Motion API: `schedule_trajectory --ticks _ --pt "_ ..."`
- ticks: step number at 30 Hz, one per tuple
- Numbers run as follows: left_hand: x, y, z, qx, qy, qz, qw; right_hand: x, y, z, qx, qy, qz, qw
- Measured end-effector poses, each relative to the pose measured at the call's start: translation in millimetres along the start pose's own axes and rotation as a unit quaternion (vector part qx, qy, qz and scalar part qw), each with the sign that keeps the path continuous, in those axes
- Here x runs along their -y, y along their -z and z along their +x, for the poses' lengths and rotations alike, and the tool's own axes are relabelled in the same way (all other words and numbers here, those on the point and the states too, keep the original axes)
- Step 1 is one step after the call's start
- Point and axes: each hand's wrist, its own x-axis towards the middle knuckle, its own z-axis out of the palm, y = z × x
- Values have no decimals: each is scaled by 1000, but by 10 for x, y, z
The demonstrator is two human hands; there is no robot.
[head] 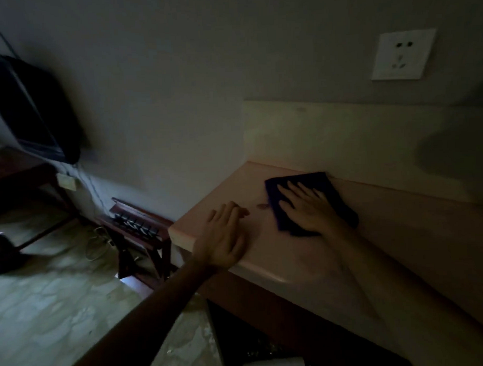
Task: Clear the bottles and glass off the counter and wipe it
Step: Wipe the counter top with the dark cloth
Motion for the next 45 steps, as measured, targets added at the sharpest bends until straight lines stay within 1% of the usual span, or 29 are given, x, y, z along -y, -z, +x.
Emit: schedule_trajectory --ticks 3,5,8,11,14,16,17,19,21,24,27,29,32,35,37,39,42,45 --pt "23 -48 -13 -46 -1 -17 999 478 -77 554 7 67 7 998" --pt "48 -97 -16 -71 -16 -26 997 797 -126 825 23 110 13 994" --pt "37 -81 -7 -85 -30 -37 995 1121 -157 1015 43 176 19 983" --pt "23 -46 -17 -88 -27 -43 995 1125 -147 943 53 218 24 974" --pt "9 -33 -35 -107 -51 -21 993 935 -113 661 35 222 6 974" --pt "-18 -26 -45 -128 -61 -11 990 704 -78 376 32 199 3 979" --pt "-37 -14 -49 -125 -48 -11 991 547 -49 217 32 182 7 983" --pt "-63 0 -68 -86 -12 -8 996 124 20 -144 32 136 15 990" --pt "-90 0 -93 -41 -5 17 999 -362 107 -548 24 75 15 997" --pt "-373 -16 -55 27 -72 50 996 -1092 235 -1227 0 -34 13 999" --pt "-792 -69 48 60 -131 46 988 -1694 365 -1950 -7 -125 4 992" --pt "-935 -101 88 75 -145 44 986 -1992 444 -2454 -8 -172 -4 985" --pt "-879 -165 56 78 -151 50 984 -2352 520 -3193 -19 -249 -10 968" --pt "-846 -180 47 72 -149 54 985 -2543 551 -3835 -36 -313 -15 949" --pt "-874 -173 40 67 -147 49 986 -2549 544 -4088 -43 -348 -18 936" --pt "-900 -148 34 64 -143 33 987 -2476 516 -4169 -40 -372 -31 927" --pt "-840 -101 42 74 -147 -12 986 -2315 433 -4131 -68 -379 -32 922" --pt "-647 -39 -38 80 -156 -22 984 -2062 404 -3955 -56 -389 -13 919"
